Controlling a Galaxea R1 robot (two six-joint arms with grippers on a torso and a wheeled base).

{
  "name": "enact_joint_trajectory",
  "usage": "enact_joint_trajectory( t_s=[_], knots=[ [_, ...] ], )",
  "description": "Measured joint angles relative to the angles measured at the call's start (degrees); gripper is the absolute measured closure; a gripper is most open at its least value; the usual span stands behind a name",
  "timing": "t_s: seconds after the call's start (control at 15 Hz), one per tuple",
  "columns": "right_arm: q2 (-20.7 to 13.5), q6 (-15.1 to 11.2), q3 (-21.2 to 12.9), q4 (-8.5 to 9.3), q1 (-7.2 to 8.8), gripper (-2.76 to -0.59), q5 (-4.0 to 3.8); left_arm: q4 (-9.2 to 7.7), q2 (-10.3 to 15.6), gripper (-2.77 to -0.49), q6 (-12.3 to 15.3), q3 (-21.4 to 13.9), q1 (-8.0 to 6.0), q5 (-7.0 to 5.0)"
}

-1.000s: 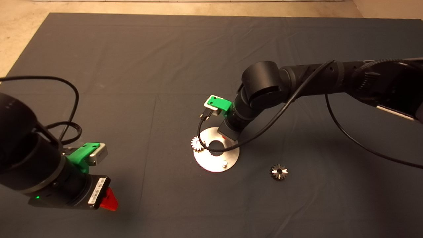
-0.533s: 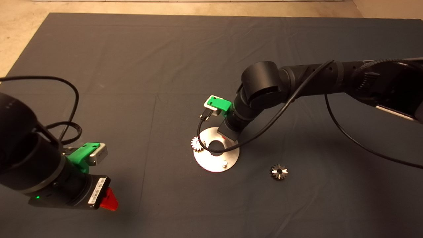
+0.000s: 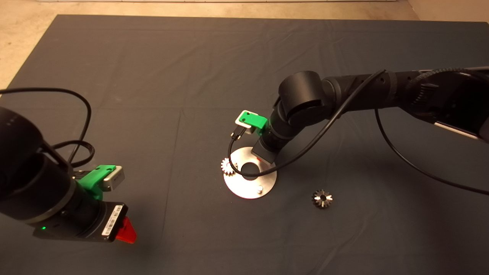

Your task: Install three planetary gears onto the carrier pins

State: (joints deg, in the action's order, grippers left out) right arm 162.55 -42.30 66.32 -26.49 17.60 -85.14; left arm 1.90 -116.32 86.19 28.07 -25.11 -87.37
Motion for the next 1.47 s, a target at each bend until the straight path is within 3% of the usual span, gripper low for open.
enact_joint_trajectory(
  t_s=[0.8, 1.0, 1.47],
  knots=[
    [0.32, -0.21, 0.00, 0.00, -0.18, -1.06, 0.02, 0.00, 0.00, -2.04, 0.00, 0.00, -0.01, 0.00],
    [0.16, -0.17, 0.00, 0.04, -0.16, -1.06, -0.67, 0.00, -0.02, -2.04, 0.00, 0.00, -0.02, 0.00],
    [0.46, -0.15, 0.00, 0.04, -0.22, -1.06, -1.22, 0.00, 0.00, -2.04, 0.00, 0.00, 0.00, 0.00]
  ],
)
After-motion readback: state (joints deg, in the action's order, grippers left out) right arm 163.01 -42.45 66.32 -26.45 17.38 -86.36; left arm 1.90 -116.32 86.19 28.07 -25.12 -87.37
